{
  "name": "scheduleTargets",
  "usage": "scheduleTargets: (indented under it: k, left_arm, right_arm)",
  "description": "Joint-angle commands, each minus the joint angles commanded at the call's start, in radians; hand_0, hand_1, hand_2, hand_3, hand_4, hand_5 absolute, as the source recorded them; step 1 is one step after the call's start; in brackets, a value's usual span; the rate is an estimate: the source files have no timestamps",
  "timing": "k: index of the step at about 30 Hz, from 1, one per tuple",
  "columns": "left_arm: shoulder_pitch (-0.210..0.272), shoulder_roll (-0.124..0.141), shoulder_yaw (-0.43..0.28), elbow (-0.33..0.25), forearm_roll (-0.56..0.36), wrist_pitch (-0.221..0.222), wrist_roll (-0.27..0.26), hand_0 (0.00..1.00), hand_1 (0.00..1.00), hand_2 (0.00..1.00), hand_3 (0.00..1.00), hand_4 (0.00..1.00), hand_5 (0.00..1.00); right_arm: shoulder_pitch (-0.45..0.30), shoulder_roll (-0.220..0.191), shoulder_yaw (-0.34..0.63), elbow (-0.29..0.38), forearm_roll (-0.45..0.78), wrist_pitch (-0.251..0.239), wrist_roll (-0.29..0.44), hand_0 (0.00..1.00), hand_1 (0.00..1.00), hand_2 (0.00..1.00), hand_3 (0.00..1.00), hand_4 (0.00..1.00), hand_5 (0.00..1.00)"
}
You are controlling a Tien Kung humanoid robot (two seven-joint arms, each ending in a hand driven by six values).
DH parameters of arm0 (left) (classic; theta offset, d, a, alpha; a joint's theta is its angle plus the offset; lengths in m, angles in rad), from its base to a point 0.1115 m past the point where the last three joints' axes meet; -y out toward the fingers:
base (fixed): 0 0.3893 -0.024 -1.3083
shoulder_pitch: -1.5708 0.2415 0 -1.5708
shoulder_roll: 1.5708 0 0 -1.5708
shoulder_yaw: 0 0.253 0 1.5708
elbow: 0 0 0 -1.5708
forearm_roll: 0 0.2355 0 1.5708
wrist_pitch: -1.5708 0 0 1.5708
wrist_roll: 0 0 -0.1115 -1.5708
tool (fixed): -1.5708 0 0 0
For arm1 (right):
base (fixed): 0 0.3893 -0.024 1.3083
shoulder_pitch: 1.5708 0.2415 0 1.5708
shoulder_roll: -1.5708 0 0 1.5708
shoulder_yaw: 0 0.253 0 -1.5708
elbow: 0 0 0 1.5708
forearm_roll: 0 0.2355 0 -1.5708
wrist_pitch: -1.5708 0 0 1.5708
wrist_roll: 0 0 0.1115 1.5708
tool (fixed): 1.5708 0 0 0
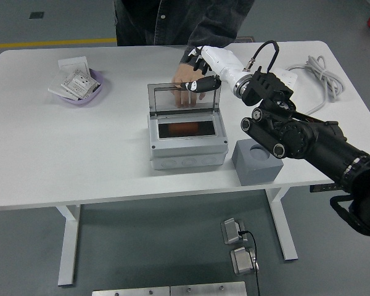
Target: Pick up the cylinder from the cube,place it in the box,flap close box
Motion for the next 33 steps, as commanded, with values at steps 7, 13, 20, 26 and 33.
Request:
scheduleTargets:
  k: [7,13,20,26,33]
  left_arm:
    - [0.004,0.0,-0.028,0.0,0.026,-0.001,0.009,0.781,0.778,0.75,0.587,0.703,0.079]
    - [0.006,-0.003,-0.028,0.0,0.024,0.0,0.006,0.781,0.778,0.75,0.587,0.702,0.079]
    - [0.016,-0.007,-0.032,0.0,0.025,0.001,0.005,0.781,0.778,0.75,0.587,0.702,0.079]
    - [0.027,-0.012,-0.034,0.0,0.025,0.0,0.005,0.781,0.778,0.75,0.587,0.703,0.079]
    - [0.038,-0.018,-0.039,0.0,0.027,0.0,0.006,0.781,0.778,0.75,0.587,0.703,0.079]
  right_arm:
    - [-0.014,0.017,-0.04,0.006,-0.018,-0.013,0.01,0.558,0.467,0.568,0.714,0.881,0.395]
    - [-0.03,0.004,-0.063,0.073,-0.043,-0.023,0.008,0.557,0.466,0.566,0.719,0.868,0.397]
    - [-0.05,-0.024,-0.078,0.177,-0.108,-0.027,-0.005,0.555,0.457,0.564,0.718,0.864,0.398]
    - [-0.076,-0.049,-0.084,0.264,-0.178,-0.024,-0.025,0.55,0.454,0.563,0.717,0.863,0.398]
    - [-0.115,-0.096,-0.089,0.383,-0.236,-0.011,-0.055,0.536,0.448,0.558,0.716,0.86,0.404]
